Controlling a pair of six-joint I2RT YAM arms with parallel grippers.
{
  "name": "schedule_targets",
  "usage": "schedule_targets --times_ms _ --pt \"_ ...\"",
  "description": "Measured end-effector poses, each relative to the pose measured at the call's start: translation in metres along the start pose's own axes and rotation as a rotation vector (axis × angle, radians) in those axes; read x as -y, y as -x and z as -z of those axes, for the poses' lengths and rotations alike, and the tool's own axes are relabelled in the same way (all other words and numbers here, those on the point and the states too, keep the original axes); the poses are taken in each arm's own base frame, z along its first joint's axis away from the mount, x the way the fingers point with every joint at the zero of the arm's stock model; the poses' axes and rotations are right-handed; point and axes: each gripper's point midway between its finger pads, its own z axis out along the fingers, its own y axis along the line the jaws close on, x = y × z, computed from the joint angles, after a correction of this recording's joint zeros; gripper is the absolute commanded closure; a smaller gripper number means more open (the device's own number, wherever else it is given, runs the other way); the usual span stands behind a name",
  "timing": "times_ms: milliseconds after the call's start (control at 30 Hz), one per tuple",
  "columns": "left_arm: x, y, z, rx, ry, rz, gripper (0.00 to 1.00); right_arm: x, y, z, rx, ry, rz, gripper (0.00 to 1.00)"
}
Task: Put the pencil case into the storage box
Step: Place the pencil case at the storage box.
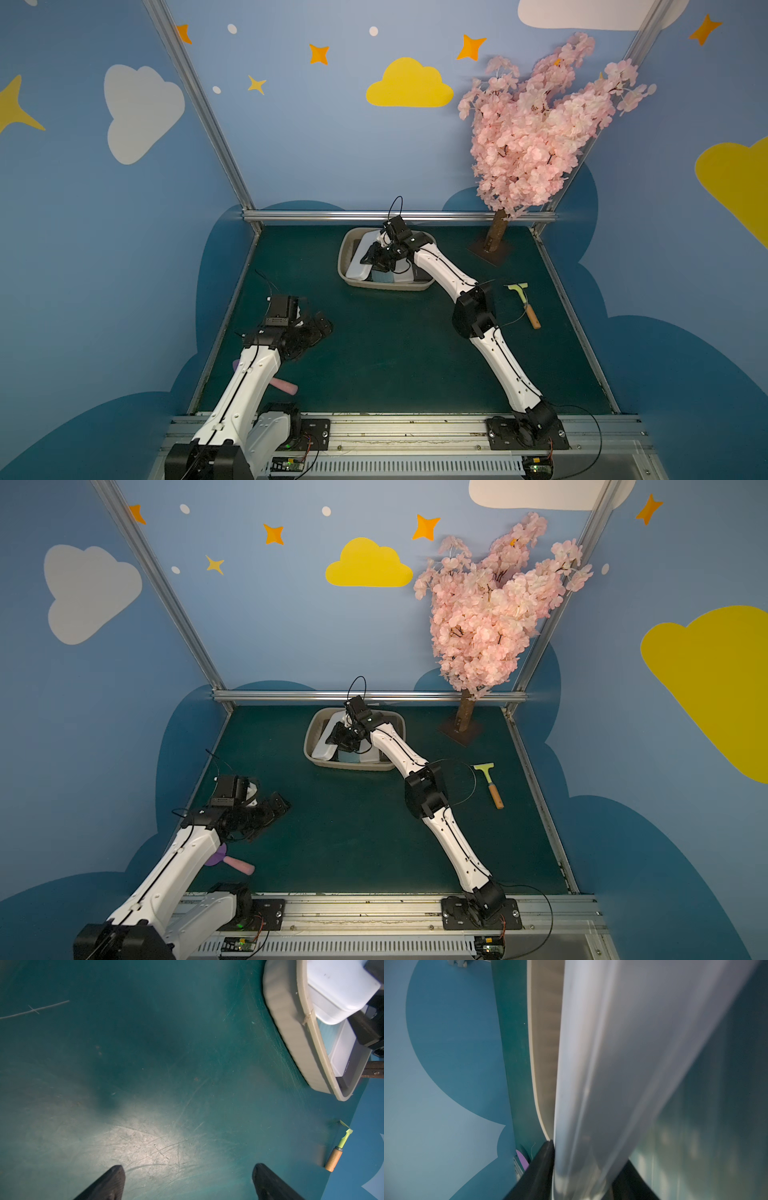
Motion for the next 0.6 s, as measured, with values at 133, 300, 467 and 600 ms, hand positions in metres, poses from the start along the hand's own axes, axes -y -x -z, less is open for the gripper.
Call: schedule_targets --times_ms 133,300,467,600 --pt "0.0 0.001 -0.002 -0.003 0.002 0.002 0.01 0.007 -0.002 -0.001 -0.017 -0.009 -0.015 0.47" --pt "-0.001 0.002 -0.005 -0.008 0.007 0.007 0.01 0.007 -0.004 -0.001 -0.028 -0.007 0.0 0.41" --pt "-0.002 0.002 -0.01 -0.018 0.015 0.013 0.01 0.005 -0.004 0.006 -0.027 -0.012 0.031 0.37" --pt "-0.003 0.002 -0.016 -0.032 0.026 0.02 0.01 0.014 0.006 0.018 0.004 -0.05 0.029 0.37"
